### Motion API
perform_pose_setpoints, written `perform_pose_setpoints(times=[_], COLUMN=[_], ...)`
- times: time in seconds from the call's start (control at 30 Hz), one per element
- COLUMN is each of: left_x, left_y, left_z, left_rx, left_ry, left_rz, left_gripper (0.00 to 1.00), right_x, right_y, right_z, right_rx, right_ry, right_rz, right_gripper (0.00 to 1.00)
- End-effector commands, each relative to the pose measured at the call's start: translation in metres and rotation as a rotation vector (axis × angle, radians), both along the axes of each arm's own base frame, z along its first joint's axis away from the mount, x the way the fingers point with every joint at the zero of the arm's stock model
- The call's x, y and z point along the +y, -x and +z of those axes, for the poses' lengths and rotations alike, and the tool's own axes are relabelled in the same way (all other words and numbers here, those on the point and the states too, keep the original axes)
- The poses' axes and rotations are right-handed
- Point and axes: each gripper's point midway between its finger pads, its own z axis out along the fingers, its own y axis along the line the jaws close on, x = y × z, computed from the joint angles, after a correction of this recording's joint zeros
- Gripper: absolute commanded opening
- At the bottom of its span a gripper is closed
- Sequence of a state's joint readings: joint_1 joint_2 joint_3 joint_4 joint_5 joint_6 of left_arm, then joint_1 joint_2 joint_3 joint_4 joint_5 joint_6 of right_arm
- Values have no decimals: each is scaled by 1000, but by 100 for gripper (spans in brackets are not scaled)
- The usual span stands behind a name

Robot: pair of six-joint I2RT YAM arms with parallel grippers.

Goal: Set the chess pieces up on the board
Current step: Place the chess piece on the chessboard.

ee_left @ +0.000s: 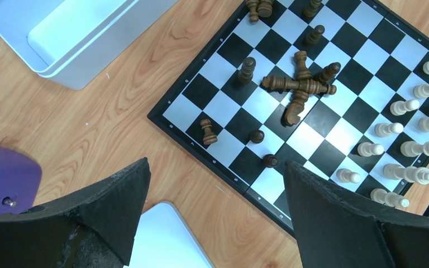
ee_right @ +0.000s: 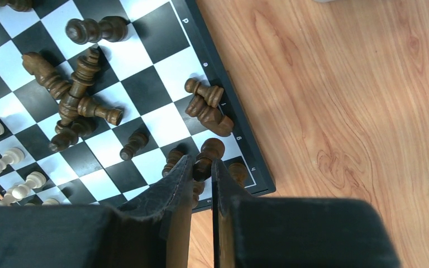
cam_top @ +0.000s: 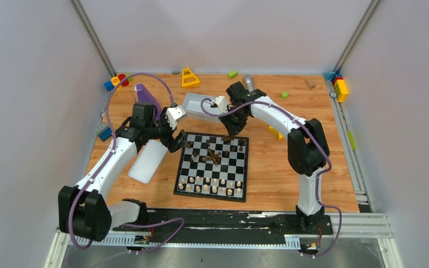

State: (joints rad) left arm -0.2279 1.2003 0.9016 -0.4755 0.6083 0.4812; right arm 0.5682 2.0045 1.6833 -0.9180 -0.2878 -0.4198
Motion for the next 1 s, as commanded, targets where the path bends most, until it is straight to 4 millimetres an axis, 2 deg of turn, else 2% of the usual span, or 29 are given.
perform_pose_setpoints(times=[0.0, 0.33, 0.57, 0.97], left_x=[-1, -1, -1, 0], left_y=[2, 2, 2, 2], left_z=[10, 7, 8, 6], left_rx=[-38, -36, -37, -33], left_ry=[9, 9, 7, 4], left_rz=[-11, -12, -9, -9], left_gripper=[96, 96, 96, 96], right_x=[5, 5, 2, -7], right_y=[-16, -12, -12, -24], right_z=[7, 8, -4, -11], right_rx=[-46, -39, -19, -54], right_ry=[-17, -23, 5, 70], right_rz=[-15, -9, -10, -37], right_gripper=[0, 0, 0, 0])
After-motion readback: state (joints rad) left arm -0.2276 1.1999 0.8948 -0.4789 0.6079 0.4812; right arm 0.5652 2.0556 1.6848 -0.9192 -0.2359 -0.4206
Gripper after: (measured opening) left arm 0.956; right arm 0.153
